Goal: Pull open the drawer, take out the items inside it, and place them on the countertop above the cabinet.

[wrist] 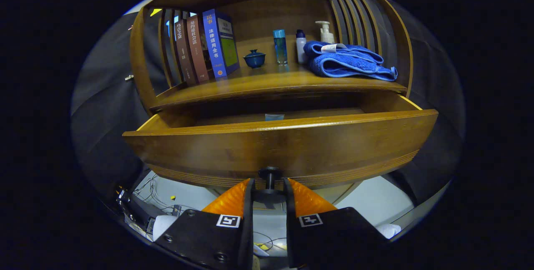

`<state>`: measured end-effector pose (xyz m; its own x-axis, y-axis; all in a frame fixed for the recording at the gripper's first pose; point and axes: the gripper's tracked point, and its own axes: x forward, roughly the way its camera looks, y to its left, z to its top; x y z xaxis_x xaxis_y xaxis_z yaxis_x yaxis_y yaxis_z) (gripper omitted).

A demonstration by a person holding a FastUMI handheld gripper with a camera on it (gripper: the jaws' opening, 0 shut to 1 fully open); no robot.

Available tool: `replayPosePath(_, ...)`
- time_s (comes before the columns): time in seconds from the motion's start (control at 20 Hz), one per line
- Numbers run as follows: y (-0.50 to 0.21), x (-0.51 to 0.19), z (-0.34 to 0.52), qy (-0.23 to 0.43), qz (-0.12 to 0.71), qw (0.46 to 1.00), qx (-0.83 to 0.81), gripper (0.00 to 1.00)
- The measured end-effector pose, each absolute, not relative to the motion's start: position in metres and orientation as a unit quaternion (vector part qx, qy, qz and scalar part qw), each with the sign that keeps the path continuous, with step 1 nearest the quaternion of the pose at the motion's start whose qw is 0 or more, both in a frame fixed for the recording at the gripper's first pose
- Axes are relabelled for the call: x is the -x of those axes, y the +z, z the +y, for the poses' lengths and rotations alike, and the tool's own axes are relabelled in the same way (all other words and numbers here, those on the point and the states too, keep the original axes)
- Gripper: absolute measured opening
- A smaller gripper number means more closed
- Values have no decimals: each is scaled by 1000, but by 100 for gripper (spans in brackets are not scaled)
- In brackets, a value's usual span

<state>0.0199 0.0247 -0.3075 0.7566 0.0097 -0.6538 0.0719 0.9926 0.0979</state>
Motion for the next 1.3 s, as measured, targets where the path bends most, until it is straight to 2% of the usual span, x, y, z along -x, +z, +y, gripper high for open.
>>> replayPosePath(0.75, -308, 80, 32, -13, 418, 905, -79, 36)
replayPosePath(1.0, -308, 84, 33, -15, 425, 901, -88, 36)
replayPosePath(1.05, -306, 84, 33, -15, 426, 900, -90, 39)
replayPosePath(1.3, -281, 84, 43, 2, 416, 904, -98, 90)
